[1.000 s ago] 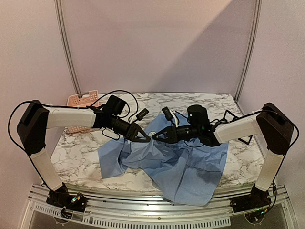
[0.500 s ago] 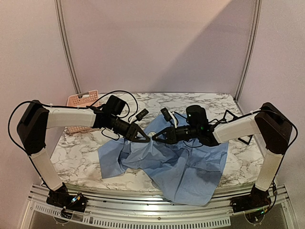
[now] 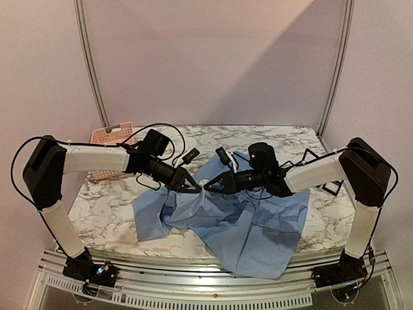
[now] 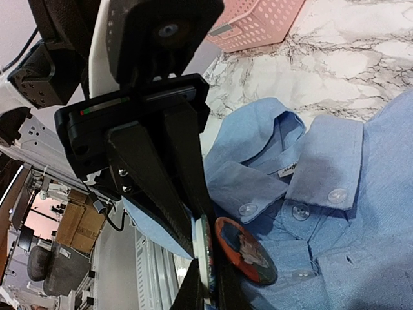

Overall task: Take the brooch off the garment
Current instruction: Open the brooch with the crumpled clothing.

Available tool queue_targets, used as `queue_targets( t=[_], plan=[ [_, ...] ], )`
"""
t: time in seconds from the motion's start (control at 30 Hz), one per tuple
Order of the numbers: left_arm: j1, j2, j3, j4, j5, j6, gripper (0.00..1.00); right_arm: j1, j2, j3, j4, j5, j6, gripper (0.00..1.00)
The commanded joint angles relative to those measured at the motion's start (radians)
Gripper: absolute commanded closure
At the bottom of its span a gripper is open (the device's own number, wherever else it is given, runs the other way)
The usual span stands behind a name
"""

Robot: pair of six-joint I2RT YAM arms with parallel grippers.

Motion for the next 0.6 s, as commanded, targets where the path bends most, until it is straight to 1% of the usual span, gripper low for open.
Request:
queue_targets(
  t=[0.0,0.23,0.57],
  plan=[
    [-0.023,-0.022,0.006,0.069,0.048,0.018,1.0,-0.001,0.061,0.034,-0.079,0.071,0.093,1.0],
    [-0.023,-0.029,0.003,0.073,0.044,0.019,1.0,-0.009,0.092,0.078,-0.156,0.082,0.118,1.0],
    [-0.025,-0.029,0.005,0.068,0.041,0.02,1.0,-0.009,0.113,0.09,-0.164,0.067,0.117,1.0]
  ],
)
